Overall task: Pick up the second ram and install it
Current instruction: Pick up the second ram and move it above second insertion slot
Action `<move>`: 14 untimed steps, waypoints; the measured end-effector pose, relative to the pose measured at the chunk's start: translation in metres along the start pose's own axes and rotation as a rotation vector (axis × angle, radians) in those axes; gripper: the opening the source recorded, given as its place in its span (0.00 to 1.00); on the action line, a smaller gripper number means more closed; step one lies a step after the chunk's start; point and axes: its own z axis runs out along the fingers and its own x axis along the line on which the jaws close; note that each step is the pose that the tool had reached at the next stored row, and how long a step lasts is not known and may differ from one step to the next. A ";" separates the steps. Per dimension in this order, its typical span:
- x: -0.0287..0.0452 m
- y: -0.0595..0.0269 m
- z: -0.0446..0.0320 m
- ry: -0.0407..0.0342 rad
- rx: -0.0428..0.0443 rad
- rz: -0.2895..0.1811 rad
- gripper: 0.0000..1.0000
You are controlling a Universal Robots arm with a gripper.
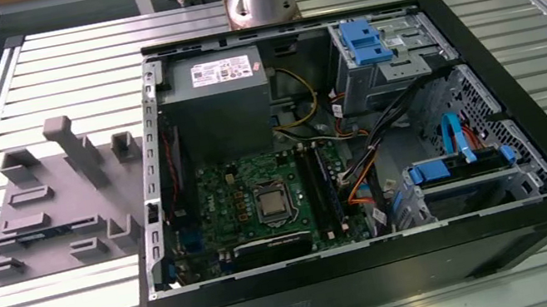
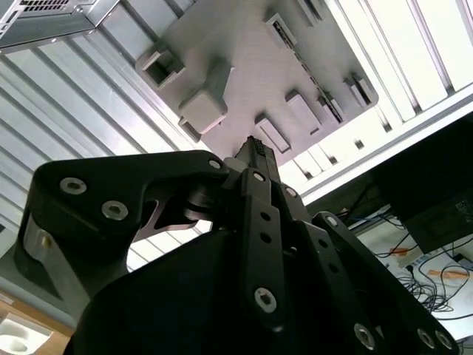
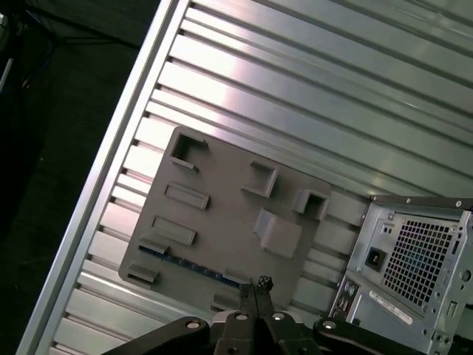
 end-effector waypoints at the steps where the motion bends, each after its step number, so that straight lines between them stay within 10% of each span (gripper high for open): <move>1: 0.0000 0.0000 0.0000 0.0001 0.0000 -0.002 0.11; 7: 0.0000 0.0000 0.0000 0.0039 -0.0022 -0.092 0.11; 14: 0.0000 0.0000 0.0000 0.0040 -0.0022 -0.093 0.11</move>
